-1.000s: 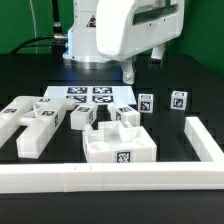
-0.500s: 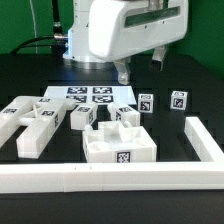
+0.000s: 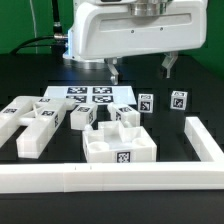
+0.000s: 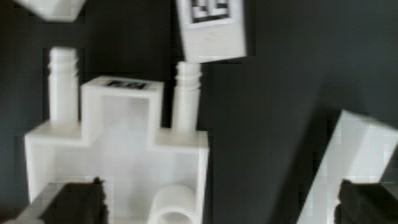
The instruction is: Assemble chair
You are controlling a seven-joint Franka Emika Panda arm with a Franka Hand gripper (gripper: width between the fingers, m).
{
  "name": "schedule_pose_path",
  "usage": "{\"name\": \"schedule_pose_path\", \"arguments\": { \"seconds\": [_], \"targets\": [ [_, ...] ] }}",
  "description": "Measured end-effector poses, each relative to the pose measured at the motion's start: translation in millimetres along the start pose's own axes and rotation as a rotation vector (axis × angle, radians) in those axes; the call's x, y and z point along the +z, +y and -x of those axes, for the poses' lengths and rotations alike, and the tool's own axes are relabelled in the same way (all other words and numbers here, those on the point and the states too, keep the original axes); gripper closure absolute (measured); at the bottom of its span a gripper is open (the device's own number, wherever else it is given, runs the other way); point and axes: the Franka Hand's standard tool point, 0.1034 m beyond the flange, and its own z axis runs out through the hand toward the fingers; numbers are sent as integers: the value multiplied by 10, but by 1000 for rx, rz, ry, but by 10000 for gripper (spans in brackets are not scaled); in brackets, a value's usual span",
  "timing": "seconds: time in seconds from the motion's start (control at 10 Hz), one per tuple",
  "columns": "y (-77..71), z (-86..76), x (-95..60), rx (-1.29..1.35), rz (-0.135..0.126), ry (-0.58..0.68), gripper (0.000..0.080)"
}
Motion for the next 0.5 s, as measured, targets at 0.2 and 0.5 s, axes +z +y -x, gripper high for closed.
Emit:
{"name": "schedule_pose_path", "arguments": {
  "seconds": [0.2,0.5],
  "targets": [
    [56,33,153,69,-5,-25,150],
    [188,-145,410,64,-6,-32,150]
  ]
}}
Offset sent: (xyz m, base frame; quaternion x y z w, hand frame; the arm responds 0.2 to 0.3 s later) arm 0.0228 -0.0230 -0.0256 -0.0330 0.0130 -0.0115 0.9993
